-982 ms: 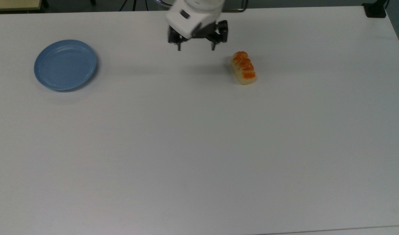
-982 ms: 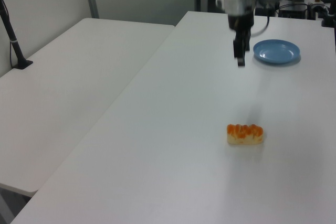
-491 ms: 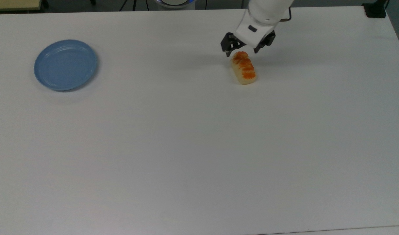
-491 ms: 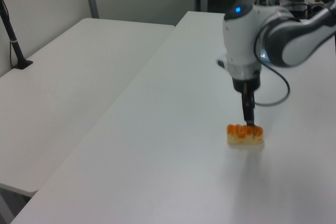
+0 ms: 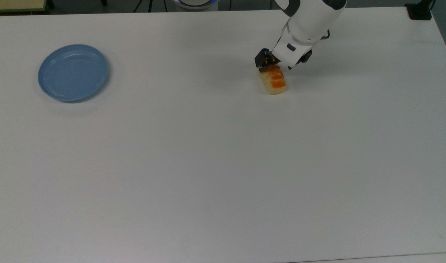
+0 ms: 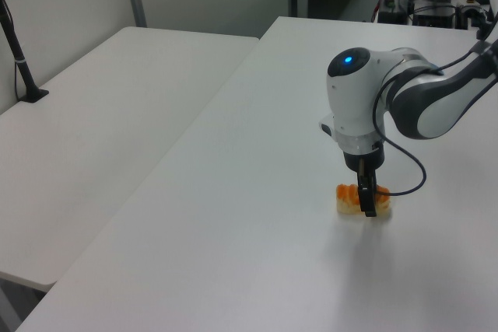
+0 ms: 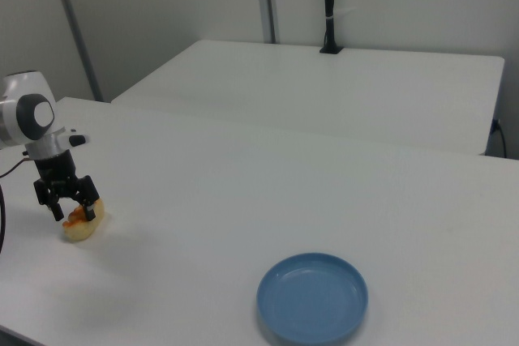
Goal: Put the bread onto the plate
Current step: 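Close the gripper on the bread roll and lift it, then carry the held bread roll over to the blue plate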
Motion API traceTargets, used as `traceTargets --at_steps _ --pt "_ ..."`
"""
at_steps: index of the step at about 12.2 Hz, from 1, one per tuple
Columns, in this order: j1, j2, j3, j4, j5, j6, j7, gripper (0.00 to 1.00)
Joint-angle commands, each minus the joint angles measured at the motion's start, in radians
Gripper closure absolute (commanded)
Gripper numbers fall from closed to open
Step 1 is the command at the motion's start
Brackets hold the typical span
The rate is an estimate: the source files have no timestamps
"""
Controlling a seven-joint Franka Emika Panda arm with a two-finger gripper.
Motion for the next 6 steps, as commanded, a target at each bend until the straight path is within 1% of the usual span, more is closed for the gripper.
traceTargets --at_steps 1,2,3,4,5,6 --pt "-0.003 0.034 -0.007 -0.003 -0.031 0.1 0.006 0.0" --pt "-0.012 0.042 -0.007 -0.003 -0.034 0.117 0.005 0.15" --pt "-0.011 0.048 -0.007 0.001 -0.034 0.119 0.005 0.43" --pt "-0.011 0.046 -0.007 0.003 -0.034 0.119 0.005 0.56" --pt "-0.011 0.039 -0.007 0.009 -0.034 0.117 0.005 0.6" --pt "-0.032 0.028 -0.007 0.018 -0.033 0.116 0.003 0.64"
